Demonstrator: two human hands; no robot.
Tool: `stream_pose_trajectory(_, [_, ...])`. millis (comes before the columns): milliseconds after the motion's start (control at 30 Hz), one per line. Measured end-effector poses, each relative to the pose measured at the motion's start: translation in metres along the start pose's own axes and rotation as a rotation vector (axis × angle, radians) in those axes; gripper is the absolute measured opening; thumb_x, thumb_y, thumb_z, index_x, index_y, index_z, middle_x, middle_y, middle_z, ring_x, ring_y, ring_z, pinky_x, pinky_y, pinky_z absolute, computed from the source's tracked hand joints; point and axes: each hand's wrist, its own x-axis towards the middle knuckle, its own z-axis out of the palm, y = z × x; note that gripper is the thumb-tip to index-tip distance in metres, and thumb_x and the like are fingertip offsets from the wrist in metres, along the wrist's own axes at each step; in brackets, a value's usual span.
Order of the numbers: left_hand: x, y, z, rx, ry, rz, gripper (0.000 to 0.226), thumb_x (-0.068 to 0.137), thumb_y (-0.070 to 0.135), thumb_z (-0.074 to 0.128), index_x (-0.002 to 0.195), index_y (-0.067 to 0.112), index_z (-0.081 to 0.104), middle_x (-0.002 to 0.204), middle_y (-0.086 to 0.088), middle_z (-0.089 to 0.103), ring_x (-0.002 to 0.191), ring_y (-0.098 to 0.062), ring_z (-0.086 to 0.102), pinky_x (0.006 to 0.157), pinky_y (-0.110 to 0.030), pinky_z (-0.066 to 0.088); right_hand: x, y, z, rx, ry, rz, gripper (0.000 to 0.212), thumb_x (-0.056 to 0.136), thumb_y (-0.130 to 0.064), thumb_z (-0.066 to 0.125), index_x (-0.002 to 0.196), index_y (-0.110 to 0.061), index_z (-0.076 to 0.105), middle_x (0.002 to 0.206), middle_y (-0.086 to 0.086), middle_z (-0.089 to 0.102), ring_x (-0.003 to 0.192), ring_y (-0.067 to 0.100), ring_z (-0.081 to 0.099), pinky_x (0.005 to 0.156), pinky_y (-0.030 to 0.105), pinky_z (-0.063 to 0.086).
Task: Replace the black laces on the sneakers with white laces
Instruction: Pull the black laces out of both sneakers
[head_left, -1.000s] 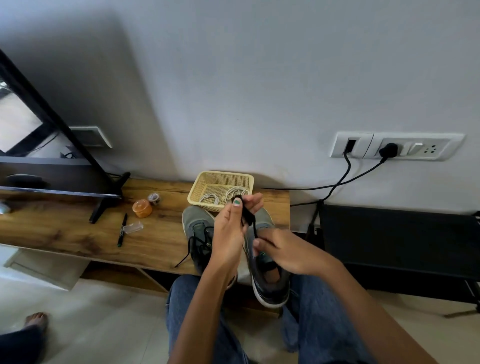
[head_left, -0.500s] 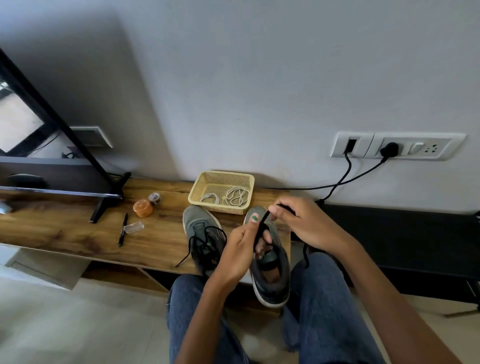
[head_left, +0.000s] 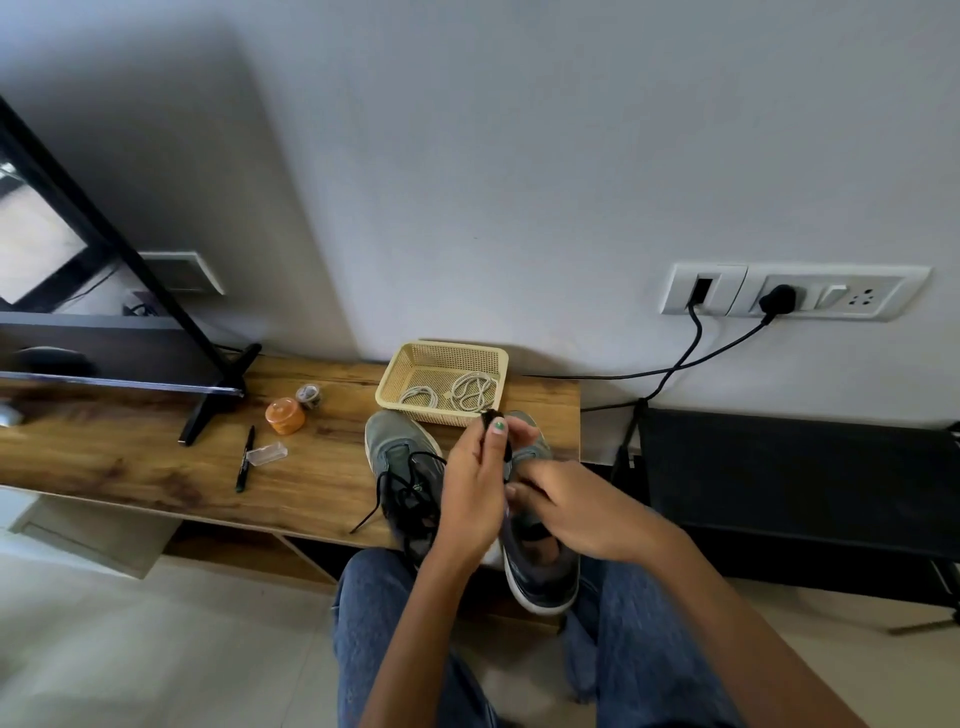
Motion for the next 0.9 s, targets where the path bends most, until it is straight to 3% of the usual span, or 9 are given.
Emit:
stream_pose_trajectory(100, [-0.004, -0.004, -0.001, 0.165, -0.095, 0.022, 0.032, 0.103, 0.023, 0.035, 0.083, 0.015, 0.058, 0.073, 0.006, 0.058, 0.068, -0.005, 0.053, 0.064, -0.023, 0.042, 0.001, -0.005, -0.013, -0.060, 0.069, -0.036, 0.018, 0.099, -0.026, 0.045, 0.083, -0.023, 0.052, 0.084, -0.002, 0.059, 0.077, 0.017, 0.057, 0.072, 0.039, 0.045])
stream_pose_trajectory(267, [-0.006, -0.005, -0.003, 0.208, -0.168, -0.050, 0.036, 0.103, 0.029, 0.034, 0.078, 0.019, 0.057, 0.066, 0.006, 0.055, 0.062, -0.008, 0.050, 0.062, -0.028, 0.040, 0.002, 0.000, -0.035, -0.052, 0.171, 0.003, 0.020, 0.098, -0.033, 0.047, 0.079, -0.032, 0.053, 0.076, -0.012, 0.058, 0.075, 0.008, 0.055, 0.072, 0.035, 0.044])
stream_pose_trajectory(367, [-0.008, 0.003, -0.001, 0.069, -0.185, -0.131, 0.043, 0.103, 0.032, 0.033, 0.072, 0.016, 0.058, 0.055, 0.008, 0.047, 0.054, -0.007, 0.043, 0.056, -0.022, 0.036, 0.005, 0.005, -0.040, 0.050, 0.220, 0.003, 0.023, 0.098, -0.030, 0.049, 0.075, -0.035, 0.053, 0.070, -0.016, 0.053, 0.067, -0.001, 0.050, 0.067, 0.026, 0.039])
stream_pose_trajectory(433, [-0.009, 0.009, 0.002, -0.082, -0.159, -0.224, 0.046, 0.103, 0.033, 0.033, 0.068, 0.012, 0.055, 0.052, 0.008, 0.041, 0.050, -0.007, 0.038, 0.055, -0.021, 0.035, 0.009, 0.011, -0.038, 0.159, 0.271, -0.011, 0.018, 0.097, -0.028, 0.052, 0.081, -0.024, 0.060, 0.073, -0.014, 0.057, 0.071, -0.001, 0.053, 0.070, 0.025, 0.041])
stream_pose_trajectory(567, [-0.007, 0.018, 0.002, -0.354, -0.002, -0.379, 0.047, 0.103, 0.038, 0.032, 0.065, 0.015, 0.047, 0.050, 0.006, 0.036, 0.045, -0.007, 0.038, 0.058, -0.024, 0.036, 0.015, 0.023, -0.018, 0.373, 0.404, 0.052, 0.017, 0.093, -0.028, 0.058, 0.085, -0.014, 0.065, 0.074, 0.001, 0.061, 0.069, 0.005, 0.053, 0.065, 0.022, 0.038])
stream_pose_trajectory(700, [0.001, 0.016, 0.002, -0.752, 0.153, -0.377, 0.043, 0.102, 0.039, 0.029, 0.069, 0.015, 0.041, 0.053, 0.004, 0.039, 0.046, -0.007, 0.037, 0.064, -0.023, 0.042, 0.014, 0.025, 0.011, 0.426, 0.483, 0.110, 0.015, 0.092, -0.025, 0.061, 0.081, -0.015, 0.064, 0.059, -0.011, 0.053, 0.054, -0.004, 0.046, 0.055, 0.017, 0.032])
stream_pose_trajectory(800, [0.005, 0.012, 0.001, -0.852, 0.168, -0.324, 0.037, 0.103, 0.034, 0.027, 0.077, 0.013, 0.042, 0.064, 0.000, 0.052, 0.058, -0.011, 0.053, 0.066, -0.024, 0.053, 0.012, 0.019, 0.026, 0.279, 0.457, 0.114, 0.013, 0.093, -0.021, 0.059, 0.093, -0.012, 0.068, 0.075, -0.010, 0.063, 0.071, 0.002, 0.057, 0.064, 0.019, 0.040])
stream_pose_trajectory(900, [0.006, 0.004, 0.002, -0.694, 0.177, -0.276, 0.034, 0.104, 0.028, 0.029, 0.081, 0.012, 0.048, 0.077, -0.003, 0.065, 0.072, -0.013, 0.065, 0.072, -0.024, 0.055, 0.009, 0.009, 0.032, 0.109, 0.418, 0.095, 0.021, 0.095, -0.017, 0.056, 0.110, -0.011, 0.068, 0.101, 0.003, 0.069, 0.090, 0.013, 0.062, 0.077, 0.022, 0.042])
